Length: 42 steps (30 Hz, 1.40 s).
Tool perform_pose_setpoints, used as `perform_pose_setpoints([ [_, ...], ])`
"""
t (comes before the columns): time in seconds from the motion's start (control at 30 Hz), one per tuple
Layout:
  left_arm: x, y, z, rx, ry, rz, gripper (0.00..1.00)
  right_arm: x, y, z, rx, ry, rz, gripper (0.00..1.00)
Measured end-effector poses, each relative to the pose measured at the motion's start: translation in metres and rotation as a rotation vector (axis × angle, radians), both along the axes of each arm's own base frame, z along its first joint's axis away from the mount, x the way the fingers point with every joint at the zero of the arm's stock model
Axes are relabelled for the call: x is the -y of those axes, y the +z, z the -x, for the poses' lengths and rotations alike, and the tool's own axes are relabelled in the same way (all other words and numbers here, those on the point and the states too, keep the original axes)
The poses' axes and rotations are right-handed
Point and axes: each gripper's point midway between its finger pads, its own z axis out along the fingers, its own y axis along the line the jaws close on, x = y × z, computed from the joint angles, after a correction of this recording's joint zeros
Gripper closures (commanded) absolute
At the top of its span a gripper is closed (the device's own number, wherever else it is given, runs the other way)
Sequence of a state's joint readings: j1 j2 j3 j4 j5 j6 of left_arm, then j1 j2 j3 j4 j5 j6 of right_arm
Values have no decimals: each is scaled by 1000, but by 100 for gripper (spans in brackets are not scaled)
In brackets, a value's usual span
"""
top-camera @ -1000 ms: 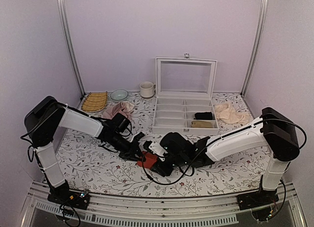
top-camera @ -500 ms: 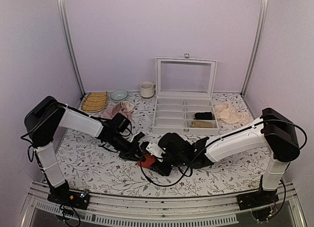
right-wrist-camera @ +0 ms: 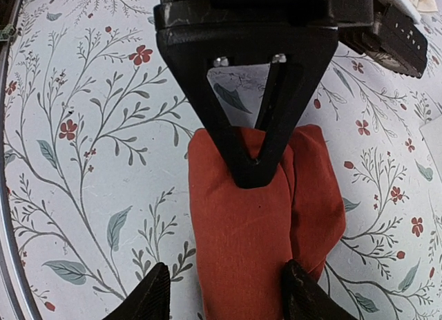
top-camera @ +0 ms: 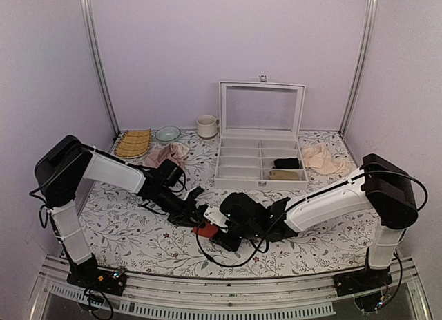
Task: Roll the underwear
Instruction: Roll the underwear at the center of the board.
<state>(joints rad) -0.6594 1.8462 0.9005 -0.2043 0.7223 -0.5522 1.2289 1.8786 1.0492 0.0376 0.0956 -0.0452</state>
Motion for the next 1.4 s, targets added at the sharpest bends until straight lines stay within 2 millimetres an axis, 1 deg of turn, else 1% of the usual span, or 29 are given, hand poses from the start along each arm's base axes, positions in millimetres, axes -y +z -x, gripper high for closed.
perform_pose_setpoints([
  [0.23, 0, 0, 0, -1, 0, 0, 100, 0, -11, -1, -5, -5, 21, 49],
  [0.33, 0, 0, 0, -1, 0, 0, 100, -2, -12, -3, -2, -10, 23, 56],
  [0.5, 0, 0, 0, -1, 0, -1, 100, -2, -12, -7, 10, -28, 28, 74],
  [0.6, 0, 0, 0, -1, 0, -1, 100, -2, -12, -7, 11, -35, 27, 82],
  [0.7, 0, 0, 0, -2, 0, -2, 100, -2, -12, -8, 8, -41, 25, 98],
  [0.73, 0, 0, 0, -3, 0, -2, 100, -2, -12, -8, 5, -46, 22, 100],
  [0.8, 0, 0, 0, -2, 0, -2, 98, -2, -12, -7, 3, -48, 20, 100],
  [0.9, 0, 0, 0, -2, 1, -2, 91, -2, -12, -7, 2, -48, 19, 100],
  [0.93, 0, 0, 0, -2, 1, -2, 87, -2, -12, -7, -2, -51, 17, 100],
  [0.97, 0, 0, 0, -2, 1, -3, 80, -3, -12, -7, -6, -53, 14, 100],
  [1.0, 0, 0, 0, -1, 1, -4, 75, -3, -12, -7, -13, -55, 9, 100],
  [1.07, -3, -2, -2, -1, 12, -17, 71, -2, -13, -7, -28, -60, -3, 100],
  [1.13, -7, -3, -5, -6, 29, -31, 61, -2, -14, -8, -54, -66, -27, 100],
  [1.2, -10, -1, -9, -4, 44, -29, 59, -3, -14, -9, -85, -68, -57, 100],
  [1.27, -17, 3, -18, 10, 80, -37, 59, -3, -14, -11, -121, -68, -83, 100],
  [1.4, -39, 15, -44, 42, 185, -49, 58, -3, -13, -12, -205, -64, -131, 100],
])
